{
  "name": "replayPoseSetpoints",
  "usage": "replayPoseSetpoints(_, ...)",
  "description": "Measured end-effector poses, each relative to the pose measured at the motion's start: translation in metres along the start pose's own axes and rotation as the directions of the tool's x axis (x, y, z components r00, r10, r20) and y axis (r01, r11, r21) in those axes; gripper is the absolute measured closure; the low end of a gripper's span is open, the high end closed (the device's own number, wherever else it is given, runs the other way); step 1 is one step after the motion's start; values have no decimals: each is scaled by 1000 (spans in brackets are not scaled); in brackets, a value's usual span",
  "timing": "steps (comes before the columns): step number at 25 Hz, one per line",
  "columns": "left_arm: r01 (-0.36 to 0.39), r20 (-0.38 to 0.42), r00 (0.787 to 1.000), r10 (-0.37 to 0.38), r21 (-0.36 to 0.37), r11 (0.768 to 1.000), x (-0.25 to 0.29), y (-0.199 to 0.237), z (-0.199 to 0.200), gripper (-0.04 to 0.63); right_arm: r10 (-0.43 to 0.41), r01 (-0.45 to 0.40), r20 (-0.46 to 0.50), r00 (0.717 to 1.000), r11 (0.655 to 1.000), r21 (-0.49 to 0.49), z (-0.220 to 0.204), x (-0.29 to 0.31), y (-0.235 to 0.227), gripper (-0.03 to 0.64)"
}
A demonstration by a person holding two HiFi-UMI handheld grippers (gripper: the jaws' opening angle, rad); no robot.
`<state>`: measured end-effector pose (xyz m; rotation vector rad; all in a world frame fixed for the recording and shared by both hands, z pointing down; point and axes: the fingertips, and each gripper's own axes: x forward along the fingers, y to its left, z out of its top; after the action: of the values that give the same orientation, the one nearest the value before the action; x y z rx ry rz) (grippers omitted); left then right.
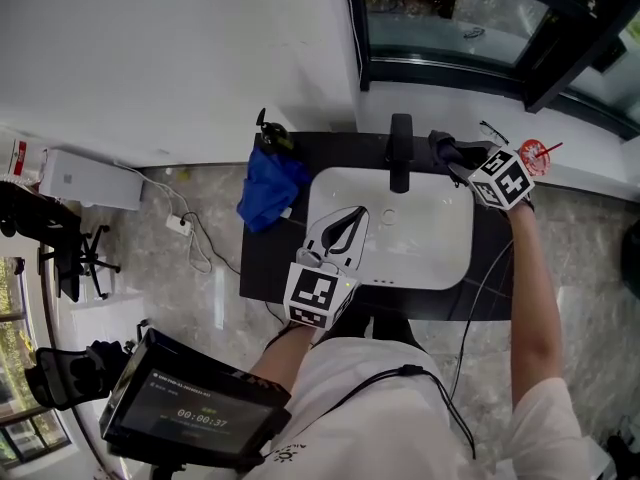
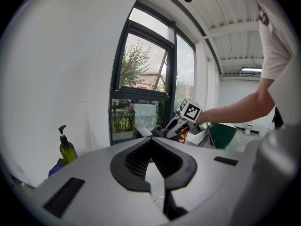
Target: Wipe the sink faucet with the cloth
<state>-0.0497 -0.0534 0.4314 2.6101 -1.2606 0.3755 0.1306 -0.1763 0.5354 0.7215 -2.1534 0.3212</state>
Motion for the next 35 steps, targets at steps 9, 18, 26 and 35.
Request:
replayPoseSetpoints(9, 17, 1, 1000, -17, 10, 1000, 1, -6, 1, 601, 130, -108, 180, 975, 986, -126, 41, -41, 43, 502)
replayPoseSetpoints(18, -1, -9, 1000, 1, 8, 1000, -1, 0, -3, 601, 330, -304, 45, 943, 908, -287, 49, -9, 118, 502)
replayPoseSetpoints(26, -18, -12, 1000, 18, -4, 1000, 0, 4, -2, 601, 345, -364, -121, 931, 903, -229, 33, 27, 107, 502)
replayPoseSetpoints(35, -26, -17, 1000, 26, -5, 1000, 2, 6, -3, 601, 136, -135, -1, 991, 983, -127, 57, 38, 40, 502)
